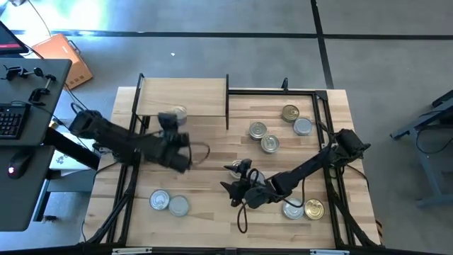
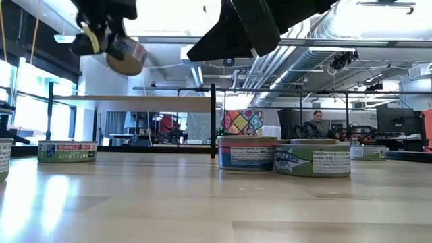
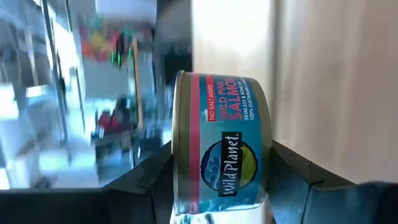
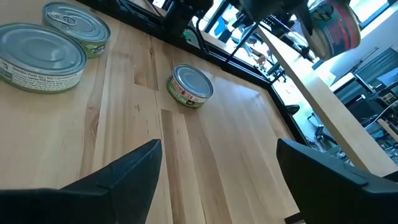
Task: Stack canned seafood by type on shelf
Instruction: Put the blue tuna can on the shelf
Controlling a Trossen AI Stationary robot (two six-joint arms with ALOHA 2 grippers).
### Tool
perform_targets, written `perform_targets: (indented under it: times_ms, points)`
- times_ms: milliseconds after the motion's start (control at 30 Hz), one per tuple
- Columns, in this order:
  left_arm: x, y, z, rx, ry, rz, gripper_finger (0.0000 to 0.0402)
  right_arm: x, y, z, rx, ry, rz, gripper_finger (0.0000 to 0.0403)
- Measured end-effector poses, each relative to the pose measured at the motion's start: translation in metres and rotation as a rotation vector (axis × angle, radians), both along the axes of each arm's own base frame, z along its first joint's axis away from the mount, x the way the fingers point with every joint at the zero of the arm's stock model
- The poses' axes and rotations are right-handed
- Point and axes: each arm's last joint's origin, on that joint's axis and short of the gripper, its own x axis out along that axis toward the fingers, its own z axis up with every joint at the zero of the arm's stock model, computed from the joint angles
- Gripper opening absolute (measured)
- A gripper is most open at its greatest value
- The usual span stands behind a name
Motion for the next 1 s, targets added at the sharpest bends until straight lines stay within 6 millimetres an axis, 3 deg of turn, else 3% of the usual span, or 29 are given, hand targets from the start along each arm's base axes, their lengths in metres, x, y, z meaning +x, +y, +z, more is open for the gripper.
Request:
perform_targets:
  times_ms: [133,433,700,1000]
  points:
    - [-0.007,0.027,-0.001,-0.01,0.004,0.098,0.0174,0.0,0.0,0.0,0.0,0.0,0.001,0.0311]
    - [-0.052,0.067,-0.002,-0.111,-0.066,0.264,0.0174,-0.002,0.005,0.0,-0.011,0.006,0.019,0.0311]
    - [-0.064,0.097,-0.015,-0.166,-0.047,0.25,0.0174,-0.002,0.005,0.0,-0.011,0.005,0.019,0.0311]
    - [-0.068,0.132,-0.012,-0.211,-0.024,0.276,0.0174,-0.002,0.005,0.0,-0.006,0.0,0.018,0.0311]
